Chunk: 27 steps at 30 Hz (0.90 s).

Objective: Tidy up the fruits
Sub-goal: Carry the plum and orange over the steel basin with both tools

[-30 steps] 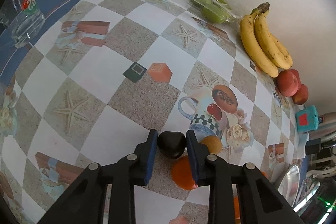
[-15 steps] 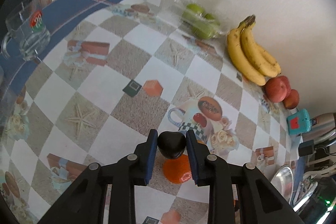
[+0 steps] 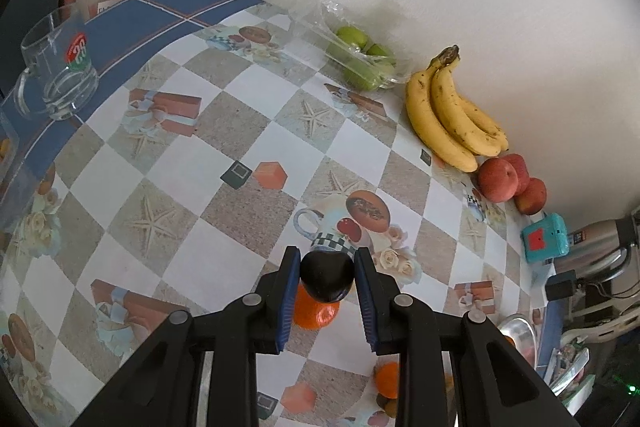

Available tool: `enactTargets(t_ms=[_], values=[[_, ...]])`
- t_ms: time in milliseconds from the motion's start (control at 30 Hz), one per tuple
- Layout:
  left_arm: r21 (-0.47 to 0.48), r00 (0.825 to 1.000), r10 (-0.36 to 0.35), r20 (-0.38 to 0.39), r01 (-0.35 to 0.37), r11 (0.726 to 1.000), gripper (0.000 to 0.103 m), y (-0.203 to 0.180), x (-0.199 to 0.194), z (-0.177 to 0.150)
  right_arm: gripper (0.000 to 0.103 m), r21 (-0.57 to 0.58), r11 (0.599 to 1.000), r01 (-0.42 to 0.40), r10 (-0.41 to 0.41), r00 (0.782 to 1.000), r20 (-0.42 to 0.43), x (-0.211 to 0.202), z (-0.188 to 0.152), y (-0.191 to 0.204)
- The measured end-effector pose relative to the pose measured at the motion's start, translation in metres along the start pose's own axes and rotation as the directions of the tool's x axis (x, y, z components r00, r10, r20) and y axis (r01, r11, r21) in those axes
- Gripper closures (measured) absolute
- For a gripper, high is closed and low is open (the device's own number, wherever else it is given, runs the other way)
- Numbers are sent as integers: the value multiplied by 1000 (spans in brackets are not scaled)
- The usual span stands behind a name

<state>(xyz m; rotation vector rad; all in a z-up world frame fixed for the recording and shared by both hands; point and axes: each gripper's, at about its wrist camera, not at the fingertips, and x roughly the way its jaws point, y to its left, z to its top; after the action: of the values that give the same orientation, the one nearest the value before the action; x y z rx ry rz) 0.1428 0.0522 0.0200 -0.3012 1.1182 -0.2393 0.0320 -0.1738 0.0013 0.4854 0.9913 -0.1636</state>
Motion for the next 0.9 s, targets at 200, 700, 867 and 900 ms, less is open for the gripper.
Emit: enactTargets(t_ms=[200,700,867,900], values=[[22,1000,-22,7,22,1000,73,-12,-8,-4,66,42,999,-5,4,999,37,-14,2,-15],[126,995,-85,-51,91,988,73,-61,-4,-26,65,262,940,218,-232,973,23,-39,4,-112],[178,994,-88,-62,98,979,73,-83,-3,-37,65,351,900,259,-275,961,-5,-48,-2,-147],[189,993,-95,-66,106,976,73,-89,-3,-40,65,363,892,269,-286,958,-7,-50,-2,-152]])
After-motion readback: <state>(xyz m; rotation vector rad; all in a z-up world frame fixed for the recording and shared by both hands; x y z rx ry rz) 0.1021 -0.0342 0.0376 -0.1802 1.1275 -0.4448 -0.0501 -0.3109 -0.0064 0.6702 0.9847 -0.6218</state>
